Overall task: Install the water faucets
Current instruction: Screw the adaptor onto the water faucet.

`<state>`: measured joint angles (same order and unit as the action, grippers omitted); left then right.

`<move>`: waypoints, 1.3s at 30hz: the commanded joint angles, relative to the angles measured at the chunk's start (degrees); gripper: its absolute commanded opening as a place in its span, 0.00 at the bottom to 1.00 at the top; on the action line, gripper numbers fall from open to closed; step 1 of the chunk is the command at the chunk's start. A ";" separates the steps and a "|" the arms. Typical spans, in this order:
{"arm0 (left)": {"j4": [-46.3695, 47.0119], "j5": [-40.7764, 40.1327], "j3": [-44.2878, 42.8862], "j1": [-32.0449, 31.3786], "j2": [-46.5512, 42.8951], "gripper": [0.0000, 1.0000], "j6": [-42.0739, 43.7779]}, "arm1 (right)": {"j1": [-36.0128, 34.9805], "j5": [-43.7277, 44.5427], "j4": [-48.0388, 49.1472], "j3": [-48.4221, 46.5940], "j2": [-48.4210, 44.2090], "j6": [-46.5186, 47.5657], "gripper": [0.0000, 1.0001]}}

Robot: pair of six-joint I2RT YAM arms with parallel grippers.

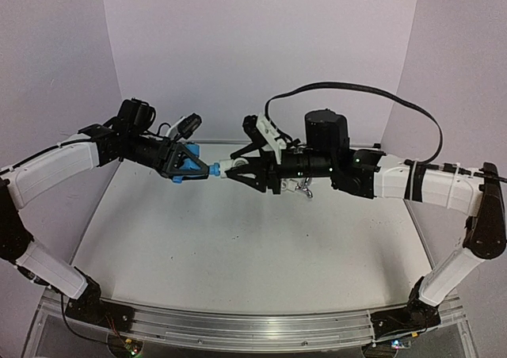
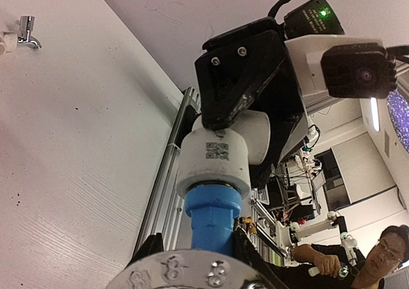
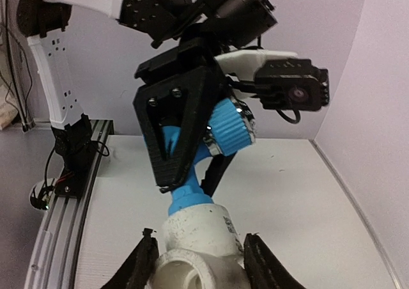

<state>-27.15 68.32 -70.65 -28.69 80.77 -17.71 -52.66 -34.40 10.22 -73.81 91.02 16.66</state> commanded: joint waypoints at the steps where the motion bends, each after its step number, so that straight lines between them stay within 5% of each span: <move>1: 2.11 -2.69 -3.96 0.30 -1.98 0.00 4.19 | -0.06 -4.05 2.67 -2.75 1.56 -7.00 0.21; 4: 2.12 -11.40 -3.92 0.22 -4.50 0.00 10.28 | 0.30 -5.83 3.00 -3.18 3.41 -16.36 0.06; 8: 2.14 -24.84 -2.10 -1.38 -8.03 0.00 25.44 | 5.97 -14.20 4.88 -6.32 10.60 -51.05 0.00; 10: 2.11 -28.72 0.86 -2.99 -10.79 0.00 36.73 | 8.94 -25.10 11.28 -7.90 16.98 -75.22 0.02; 13: 2.15 -31.04 4.47 -4.22 -13.38 0.00 47.75 | 9.46 -31.30 49.13 -3.47 24.24 -106.02 0.16; 16: 2.02 -27.53 5.35 -4.21 -14.82 0.00 48.43 | 10.83 -32.11 55.16 -2.80 26.55 -111.27 0.30; 22: 2.03 -24.26 6.09 -4.18 -16.52 0.00 37.35 | 14.00 -27.77 46.47 3.16 22.11 -94.17 0.51; 25: 2.02 -24.78 6.90 -4.10 -17.43 0.00 31.78 | 14.24 -19.83 28.51 6.34 15.47 -70.06 0.72; 27: 2.03 -24.29 7.02 -3.82 -18.07 0.00 28.80 | 13.71 -10.95 8.81 4.89 11.16 -49.54 0.78; 29: 2.02 -22.98 6.83 -3.26 -18.48 0.00 25.82 | 12.60 -2.61 -0.78 3.64 6.95 -35.34 0.81; 35: 2.01 -9.99 1.88 -2.25 -13.58 0.00 15.48 | -0.14 21.74 -1.48 9.55 -3.59 5.91 0.84; 39: 1.92 -0.72 -1.65 -2.16 -9.42 0.00 10.19 | -5.45 29.50 5.95 13.42 -7.48 20.90 0.84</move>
<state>-28.41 54.80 -66.48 -31.16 68.61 0.57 -54.04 -19.06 12.97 -63.58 87.10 9.66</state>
